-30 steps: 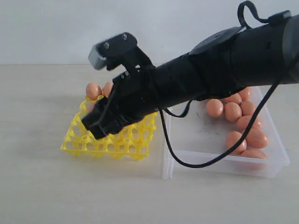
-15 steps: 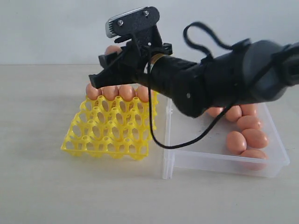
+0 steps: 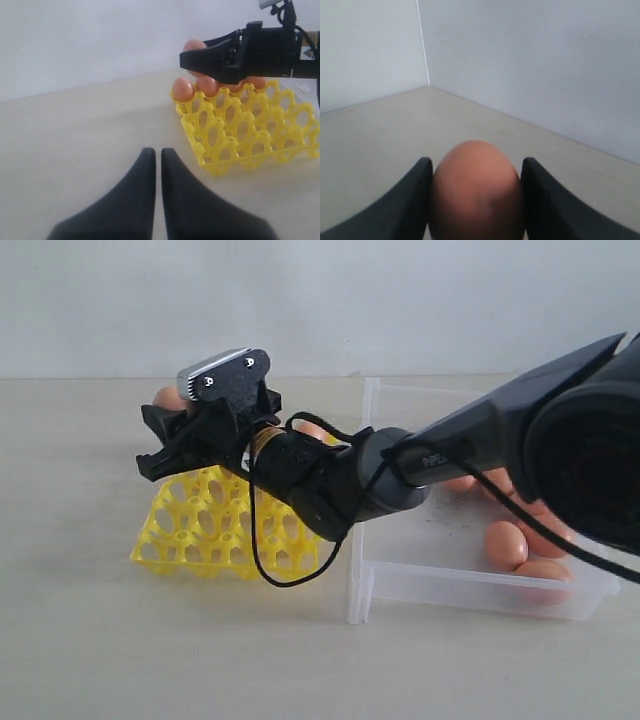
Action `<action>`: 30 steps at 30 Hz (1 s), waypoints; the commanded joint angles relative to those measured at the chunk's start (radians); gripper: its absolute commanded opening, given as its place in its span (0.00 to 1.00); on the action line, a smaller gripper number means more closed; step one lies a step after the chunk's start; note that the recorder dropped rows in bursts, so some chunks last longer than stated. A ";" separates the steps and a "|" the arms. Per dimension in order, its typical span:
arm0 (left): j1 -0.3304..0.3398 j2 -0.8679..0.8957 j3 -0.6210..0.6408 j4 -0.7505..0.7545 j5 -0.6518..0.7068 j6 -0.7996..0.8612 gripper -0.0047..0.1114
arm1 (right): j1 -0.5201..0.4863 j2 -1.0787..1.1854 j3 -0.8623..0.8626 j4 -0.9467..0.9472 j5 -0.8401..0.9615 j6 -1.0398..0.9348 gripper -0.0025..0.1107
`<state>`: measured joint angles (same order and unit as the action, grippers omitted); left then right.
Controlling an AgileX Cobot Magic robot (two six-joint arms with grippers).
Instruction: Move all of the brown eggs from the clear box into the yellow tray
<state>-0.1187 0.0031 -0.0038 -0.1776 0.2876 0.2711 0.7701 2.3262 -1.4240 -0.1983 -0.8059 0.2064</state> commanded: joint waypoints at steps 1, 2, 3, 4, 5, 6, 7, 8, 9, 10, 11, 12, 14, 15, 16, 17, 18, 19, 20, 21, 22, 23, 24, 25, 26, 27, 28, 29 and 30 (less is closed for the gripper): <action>-0.006 -0.003 0.004 0.002 -0.004 0.000 0.07 | -0.003 0.061 -0.097 -0.103 0.039 0.103 0.02; -0.006 -0.003 0.004 0.002 -0.004 0.000 0.07 | -0.003 0.074 -0.113 -0.112 0.041 0.122 0.02; -0.006 -0.003 0.004 0.002 -0.004 0.000 0.07 | -0.003 0.082 -0.122 -0.110 0.046 0.124 0.02; -0.006 -0.003 0.004 0.002 -0.004 0.000 0.07 | -0.003 0.091 -0.130 -0.110 0.058 0.124 0.02; -0.006 -0.003 0.004 0.002 -0.004 0.000 0.07 | -0.003 0.095 -0.138 -0.103 0.076 0.124 0.02; -0.006 -0.003 0.004 0.002 -0.004 0.000 0.07 | -0.003 0.097 -0.140 -0.094 0.092 0.121 0.02; -0.006 -0.003 0.004 0.002 -0.004 0.000 0.07 | -0.003 0.099 -0.140 -0.092 0.101 0.119 0.02; -0.006 -0.003 0.004 0.002 -0.004 0.000 0.07 | -0.003 0.099 -0.140 -0.087 0.110 0.116 0.02; -0.006 -0.003 0.004 0.002 -0.004 0.000 0.07 | -0.003 0.099 -0.140 -0.073 0.125 0.105 0.02; -0.006 -0.003 0.004 0.002 -0.004 0.000 0.07 | -0.003 0.099 -0.140 -0.069 0.135 0.101 0.02; -0.006 -0.003 0.004 0.002 -0.004 0.000 0.07 | -0.003 0.099 -0.142 -0.069 0.140 0.097 0.02; -0.006 -0.003 0.004 0.002 -0.004 0.000 0.07 | -0.003 0.101 -0.144 -0.066 0.145 0.093 0.02; -0.006 -0.003 0.004 0.002 -0.004 0.000 0.07 | -0.003 0.107 -0.146 -0.053 0.145 0.083 0.02; -0.006 -0.003 0.004 0.002 -0.004 0.000 0.07 | -0.003 0.111 -0.146 -0.035 0.145 0.069 0.02; -0.006 -0.003 0.004 0.002 -0.004 0.000 0.07 | -0.003 0.118 -0.146 -0.008 0.148 0.064 0.02; -0.006 -0.003 0.004 0.002 -0.004 0.000 0.07 | -0.004 0.119 -0.146 0.009 0.148 0.064 0.02; -0.006 -0.003 0.004 0.002 -0.004 0.000 0.07 | -0.004 0.128 -0.146 0.027 0.146 0.059 0.02; -0.006 -0.003 0.004 0.002 -0.004 0.000 0.07 | -0.004 0.131 -0.146 0.047 0.143 0.050 0.02; -0.006 -0.003 0.004 0.002 -0.004 0.000 0.07 | -0.004 0.138 -0.148 0.060 0.138 0.038 0.02; -0.006 -0.003 0.004 0.002 -0.004 0.000 0.07 | -0.004 0.146 -0.150 0.060 0.138 0.037 0.02; -0.006 -0.003 0.004 0.002 -0.004 0.000 0.07 | -0.004 0.152 -0.158 0.060 0.140 0.037 0.02; -0.006 -0.003 0.004 0.002 -0.004 0.000 0.07 | -0.004 0.157 -0.164 0.060 0.142 0.037 0.02; -0.006 -0.003 0.004 0.002 -0.004 0.000 0.07 | -0.004 0.162 -0.170 0.060 0.142 0.037 0.02; -0.006 -0.003 0.004 0.002 -0.004 0.000 0.07 | -0.004 0.165 -0.175 0.060 0.146 0.037 0.02; -0.006 -0.003 0.004 0.002 -0.004 0.000 0.07 | -0.004 0.166 -0.175 0.060 0.143 0.037 0.02; -0.006 -0.003 0.004 0.002 -0.004 0.000 0.07 | -0.004 0.166 -0.175 0.063 0.141 0.032 0.02; -0.006 -0.003 0.004 0.002 -0.004 0.000 0.07 | -0.004 0.166 -0.175 0.063 0.139 0.020 0.02; -0.006 -0.003 0.004 0.002 -0.004 0.000 0.07 | -0.004 0.166 -0.175 0.063 0.139 0.013 0.02; -0.006 -0.003 0.004 0.002 -0.004 0.000 0.07 | -0.004 0.166 -0.175 0.063 0.139 0.013 0.02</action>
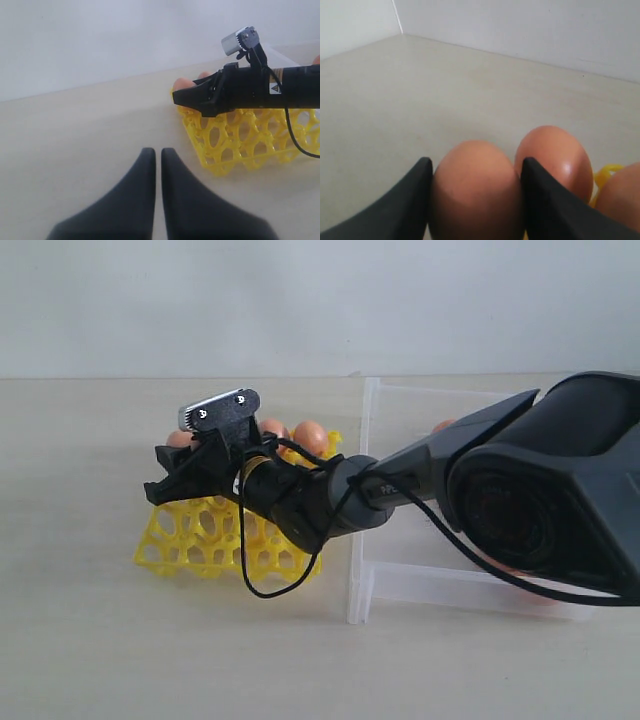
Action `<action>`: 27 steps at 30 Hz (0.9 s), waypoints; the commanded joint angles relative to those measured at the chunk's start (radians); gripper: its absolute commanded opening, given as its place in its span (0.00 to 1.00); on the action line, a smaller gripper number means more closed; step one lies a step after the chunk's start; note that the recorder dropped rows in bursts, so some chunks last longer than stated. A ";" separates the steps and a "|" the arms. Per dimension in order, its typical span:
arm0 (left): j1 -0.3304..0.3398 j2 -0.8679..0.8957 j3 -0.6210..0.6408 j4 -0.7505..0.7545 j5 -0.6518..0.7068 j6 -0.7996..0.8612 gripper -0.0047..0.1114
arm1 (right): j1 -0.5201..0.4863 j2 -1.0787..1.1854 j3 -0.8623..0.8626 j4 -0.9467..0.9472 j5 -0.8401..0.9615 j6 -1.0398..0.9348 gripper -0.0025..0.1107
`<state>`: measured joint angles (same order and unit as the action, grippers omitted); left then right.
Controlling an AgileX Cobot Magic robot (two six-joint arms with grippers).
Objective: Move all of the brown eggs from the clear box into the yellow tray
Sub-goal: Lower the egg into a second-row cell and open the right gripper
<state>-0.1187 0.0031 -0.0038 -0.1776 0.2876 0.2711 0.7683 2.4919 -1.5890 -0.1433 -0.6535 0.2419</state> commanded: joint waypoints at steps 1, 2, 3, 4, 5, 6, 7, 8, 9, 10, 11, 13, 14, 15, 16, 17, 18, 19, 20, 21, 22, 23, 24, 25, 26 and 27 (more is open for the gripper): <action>-0.006 -0.003 0.004 0.002 -0.004 0.000 0.07 | -0.002 0.000 -0.010 0.008 -0.013 -0.022 0.02; -0.006 -0.003 0.004 0.002 -0.004 0.000 0.07 | -0.002 0.000 -0.010 0.017 -0.013 -0.022 0.02; -0.006 -0.003 0.004 0.002 -0.004 0.000 0.07 | -0.002 0.000 -0.010 0.037 -0.013 -0.022 0.02; -0.006 -0.003 0.004 0.002 -0.004 0.000 0.07 | -0.002 0.000 -0.010 0.061 -0.013 -0.022 0.02; -0.006 -0.003 0.004 0.002 -0.004 0.000 0.07 | -0.002 0.000 -0.010 0.085 -0.013 -0.022 0.02; -0.006 -0.003 0.004 0.002 -0.004 0.000 0.07 | -0.002 0.000 -0.010 0.093 -0.013 -0.022 0.02; -0.006 -0.003 0.004 0.002 -0.004 0.000 0.07 | -0.002 0.000 -0.010 0.095 -0.013 -0.022 0.02; -0.006 -0.003 0.004 0.002 -0.004 0.000 0.07 | -0.002 0.000 -0.010 0.095 -0.013 -0.022 0.02; -0.006 -0.003 0.004 0.002 -0.004 0.000 0.07 | -0.002 0.000 -0.010 0.095 -0.013 -0.022 0.02; -0.006 -0.003 0.004 0.002 -0.004 0.000 0.07 | -0.002 0.000 -0.010 0.095 -0.013 -0.022 0.02; -0.006 -0.003 0.004 0.002 -0.004 0.000 0.07 | -0.002 0.000 -0.010 0.095 -0.013 -0.022 0.02; -0.006 -0.003 0.004 0.002 -0.004 0.000 0.07 | -0.002 0.000 -0.010 0.095 -0.011 -0.019 0.02; -0.006 -0.003 0.004 0.002 -0.004 0.000 0.07 | -0.002 0.000 -0.010 0.095 -0.003 -0.019 0.03; -0.006 -0.003 0.004 0.002 -0.004 0.000 0.07 | -0.002 0.000 -0.010 0.095 0.000 -0.019 0.05; -0.006 -0.003 0.004 0.002 -0.004 0.000 0.07 | -0.002 0.000 -0.010 0.095 0.000 -0.019 0.12; -0.006 -0.003 0.004 0.002 -0.004 0.000 0.07 | -0.002 0.000 -0.010 0.095 0.005 -0.019 0.17; -0.006 -0.003 0.004 0.002 -0.004 0.000 0.07 | -0.002 0.000 -0.010 0.095 0.007 -0.019 0.27; -0.006 -0.003 0.004 0.002 -0.004 0.000 0.07 | -0.002 0.000 -0.010 0.095 0.011 -0.019 0.33; -0.006 -0.003 0.004 0.002 -0.004 0.000 0.07 | -0.002 0.000 -0.010 0.095 0.014 -0.019 0.41; -0.006 -0.003 0.004 0.002 -0.004 0.000 0.07 | -0.002 0.000 -0.010 0.095 0.018 -0.016 0.45; -0.006 -0.003 0.004 0.002 -0.004 0.000 0.07 | -0.002 0.000 -0.010 0.095 0.018 -0.016 0.45; -0.006 -0.003 0.004 0.002 -0.004 0.000 0.07 | -0.002 -0.002 -0.010 0.095 0.018 -0.016 0.45; -0.006 -0.003 0.004 0.002 -0.004 0.000 0.07 | -0.002 -0.004 -0.010 0.095 0.018 -0.016 0.45; -0.006 -0.003 0.004 0.002 -0.004 0.000 0.07 | -0.001 -0.012 -0.010 0.095 0.018 -0.016 0.45; -0.006 -0.003 0.004 0.002 -0.004 0.000 0.07 | -0.001 -0.018 -0.010 0.095 0.027 -0.016 0.45; -0.006 -0.003 0.004 0.002 -0.004 0.000 0.07 | -0.001 -0.031 -0.010 0.095 0.045 -0.016 0.45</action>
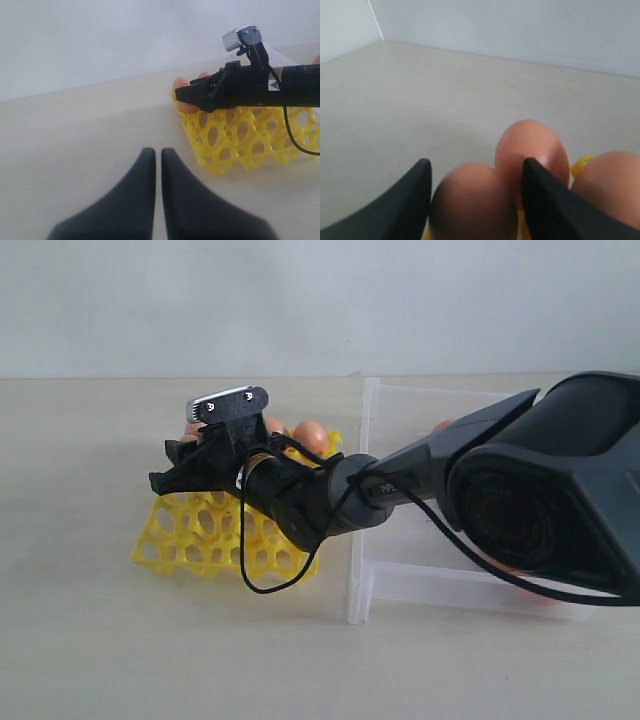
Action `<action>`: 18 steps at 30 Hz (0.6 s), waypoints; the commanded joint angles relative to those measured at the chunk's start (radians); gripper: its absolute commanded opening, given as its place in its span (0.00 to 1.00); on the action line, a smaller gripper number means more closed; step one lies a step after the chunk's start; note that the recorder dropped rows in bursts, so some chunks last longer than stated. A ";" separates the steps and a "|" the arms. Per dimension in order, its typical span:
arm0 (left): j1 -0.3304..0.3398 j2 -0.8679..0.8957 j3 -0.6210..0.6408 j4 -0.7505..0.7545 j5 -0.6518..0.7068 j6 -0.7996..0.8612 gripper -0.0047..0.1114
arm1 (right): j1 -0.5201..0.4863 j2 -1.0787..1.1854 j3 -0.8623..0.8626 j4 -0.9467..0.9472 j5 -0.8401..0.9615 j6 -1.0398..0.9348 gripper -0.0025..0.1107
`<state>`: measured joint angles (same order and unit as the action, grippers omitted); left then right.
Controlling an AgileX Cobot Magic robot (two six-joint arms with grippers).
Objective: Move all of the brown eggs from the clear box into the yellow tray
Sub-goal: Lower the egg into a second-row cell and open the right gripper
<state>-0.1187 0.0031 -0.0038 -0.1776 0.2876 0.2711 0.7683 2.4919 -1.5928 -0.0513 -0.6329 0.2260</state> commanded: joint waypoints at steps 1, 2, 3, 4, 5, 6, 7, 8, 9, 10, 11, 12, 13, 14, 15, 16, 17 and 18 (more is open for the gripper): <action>-0.006 -0.003 0.004 0.002 -0.004 0.000 0.07 | -0.001 -0.041 -0.006 0.003 0.027 0.000 0.45; -0.006 -0.003 0.004 0.002 -0.004 0.000 0.07 | -0.001 -0.051 -0.006 0.003 0.037 0.000 0.45; -0.006 -0.003 0.004 0.002 -0.004 0.000 0.07 | -0.001 -0.060 -0.006 0.003 0.039 0.000 0.45; -0.006 -0.003 0.004 0.002 -0.004 0.000 0.07 | -0.001 -0.070 -0.006 0.003 0.039 0.003 0.45; -0.006 -0.003 0.004 0.002 -0.004 0.000 0.07 | -0.001 -0.081 -0.006 0.003 0.041 0.017 0.45; -0.006 -0.003 0.004 0.002 -0.004 0.000 0.07 | -0.001 -0.092 -0.006 0.003 0.044 0.049 0.45; -0.006 -0.003 0.004 0.002 -0.004 0.000 0.07 | -0.001 -0.102 -0.006 0.003 0.052 0.080 0.45; -0.006 -0.003 0.004 0.002 -0.004 0.000 0.07 | -0.001 -0.116 -0.006 0.003 0.076 0.103 0.45; -0.006 -0.003 0.004 0.002 -0.004 0.000 0.07 | -0.001 -0.131 -0.006 0.003 0.106 0.129 0.45; -0.006 -0.003 0.004 0.002 -0.004 0.000 0.07 | -0.001 -0.143 -0.006 0.003 0.137 0.145 0.45; -0.006 -0.003 0.004 0.002 -0.004 0.000 0.07 | -0.001 -0.159 -0.006 0.003 0.176 0.164 0.45; -0.006 -0.003 0.004 0.002 -0.004 0.000 0.07 | -0.001 -0.174 -0.006 -0.006 0.214 0.177 0.45; -0.006 -0.003 0.004 0.002 -0.004 0.000 0.07 | -0.001 -0.189 -0.006 -0.015 0.244 0.187 0.45; -0.006 -0.003 0.004 0.002 -0.004 0.000 0.07 | -0.001 -0.201 -0.006 -0.019 0.275 0.194 0.45; -0.006 -0.003 0.004 0.002 -0.004 0.000 0.07 | 0.001 -0.213 -0.006 -0.030 0.309 0.201 0.45; -0.006 -0.003 0.004 0.002 -0.004 0.000 0.07 | 0.003 -0.226 -0.006 -0.039 0.341 0.209 0.45; -0.006 -0.003 0.004 0.002 -0.004 0.000 0.07 | 0.007 -0.234 -0.006 -0.048 0.370 0.211 0.45; -0.006 -0.003 0.004 0.002 -0.004 0.000 0.07 | 0.011 -0.245 -0.006 -0.057 0.392 0.211 0.45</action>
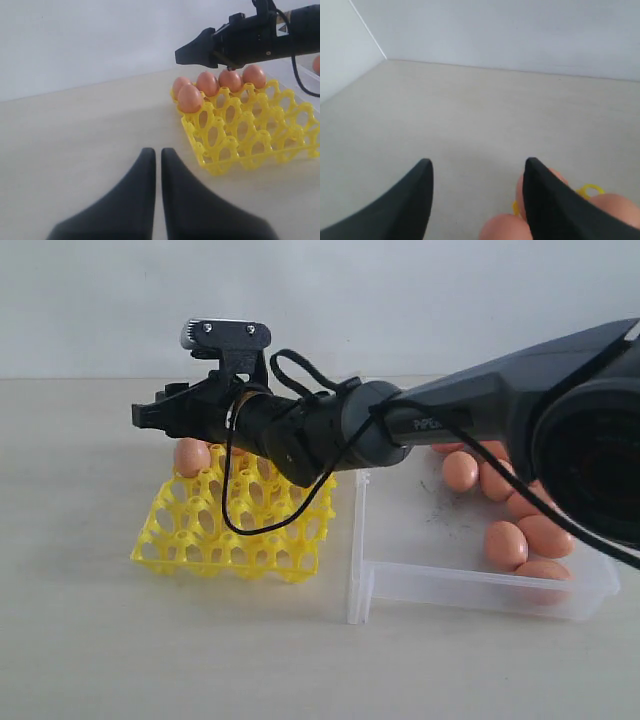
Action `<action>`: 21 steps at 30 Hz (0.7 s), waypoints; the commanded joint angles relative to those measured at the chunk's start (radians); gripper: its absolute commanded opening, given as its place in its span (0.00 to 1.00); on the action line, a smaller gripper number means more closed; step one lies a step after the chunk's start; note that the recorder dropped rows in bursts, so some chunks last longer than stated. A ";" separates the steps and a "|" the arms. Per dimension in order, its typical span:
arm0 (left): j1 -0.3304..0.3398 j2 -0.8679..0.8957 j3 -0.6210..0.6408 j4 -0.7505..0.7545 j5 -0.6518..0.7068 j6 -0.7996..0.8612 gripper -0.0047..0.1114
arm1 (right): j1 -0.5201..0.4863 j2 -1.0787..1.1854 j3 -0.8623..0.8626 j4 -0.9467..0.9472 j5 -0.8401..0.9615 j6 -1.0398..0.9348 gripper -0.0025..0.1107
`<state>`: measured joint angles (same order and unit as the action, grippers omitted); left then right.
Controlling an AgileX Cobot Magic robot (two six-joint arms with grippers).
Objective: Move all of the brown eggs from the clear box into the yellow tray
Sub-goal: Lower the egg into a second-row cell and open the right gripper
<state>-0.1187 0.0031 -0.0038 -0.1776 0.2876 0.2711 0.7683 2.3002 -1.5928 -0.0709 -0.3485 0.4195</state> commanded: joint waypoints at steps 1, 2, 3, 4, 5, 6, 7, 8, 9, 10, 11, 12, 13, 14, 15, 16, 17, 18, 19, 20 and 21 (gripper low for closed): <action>-0.006 -0.003 0.004 0.002 -0.004 0.000 0.07 | 0.019 -0.061 -0.006 -0.045 0.126 0.018 0.45; -0.006 -0.003 0.004 0.002 -0.004 0.000 0.07 | 0.022 -0.070 -0.006 -0.047 0.137 0.016 0.45; -0.006 -0.003 0.004 0.002 -0.004 0.000 0.07 | 0.031 -0.076 -0.006 -0.050 0.151 0.016 0.45; -0.006 -0.003 0.004 0.002 -0.004 0.000 0.07 | 0.041 -0.082 -0.006 -0.055 0.163 0.016 0.45; -0.006 -0.003 0.004 0.002 -0.004 0.000 0.07 | 0.047 -0.088 -0.006 -0.058 0.174 0.016 0.45; -0.006 -0.003 0.004 0.002 -0.004 0.000 0.07 | 0.058 -0.095 -0.006 -0.060 0.192 0.016 0.45; -0.006 -0.003 0.004 0.002 -0.004 0.000 0.07 | 0.069 -0.100 -0.006 -0.070 0.211 0.016 0.45; -0.006 -0.003 0.004 0.002 -0.004 0.000 0.07 | 0.081 -0.103 -0.006 -0.080 0.233 0.016 0.45; -0.006 -0.003 0.004 0.002 -0.004 0.000 0.07 | 0.092 -0.108 -0.006 -0.094 0.254 0.012 0.45; -0.006 -0.003 0.004 0.002 -0.004 0.000 0.07 | 0.102 -0.113 -0.006 -0.106 0.273 0.012 0.45; -0.006 -0.003 0.004 0.002 -0.004 0.000 0.07 | 0.109 -0.115 -0.006 -0.119 0.290 0.008 0.45; -0.006 -0.003 0.004 0.002 -0.004 0.000 0.07 | 0.121 -0.119 -0.006 -0.123 0.304 0.004 0.45; -0.006 -0.003 0.004 0.002 -0.004 0.000 0.07 | 0.127 -0.121 -0.006 -0.123 0.313 -0.006 0.45; -0.006 -0.003 0.004 0.002 -0.004 0.000 0.07 | 0.133 -0.123 -0.006 -0.123 0.316 -0.013 0.45; -0.006 -0.003 0.004 0.002 -0.004 0.000 0.07 | 0.141 -0.126 -0.006 -0.123 0.325 -0.026 0.45; -0.006 -0.003 0.004 0.002 -0.004 0.000 0.07 | 0.147 -0.127 -0.006 -0.123 0.328 -0.028 0.45; -0.006 -0.003 0.004 0.002 -0.004 0.000 0.07 | 0.150 -0.129 -0.006 -0.123 0.332 -0.030 0.45; -0.006 -0.003 0.004 0.002 -0.004 0.000 0.07 | 0.159 -0.131 -0.006 -0.123 0.343 -0.030 0.45; -0.006 -0.003 0.004 0.002 -0.004 0.000 0.07 | 0.159 -0.134 -0.006 -0.121 0.348 -0.030 0.45; -0.006 -0.003 0.004 0.002 -0.004 0.000 0.07 | 0.163 -0.136 -0.006 -0.121 0.370 -0.030 0.45; -0.006 -0.003 0.004 0.002 -0.004 0.000 0.07 | 0.168 -0.140 -0.006 -0.121 0.393 -0.030 0.45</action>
<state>-0.1187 0.0031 -0.0038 -0.1776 0.2876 0.2711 0.9275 2.1797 -1.5928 -0.1843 0.0000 0.4003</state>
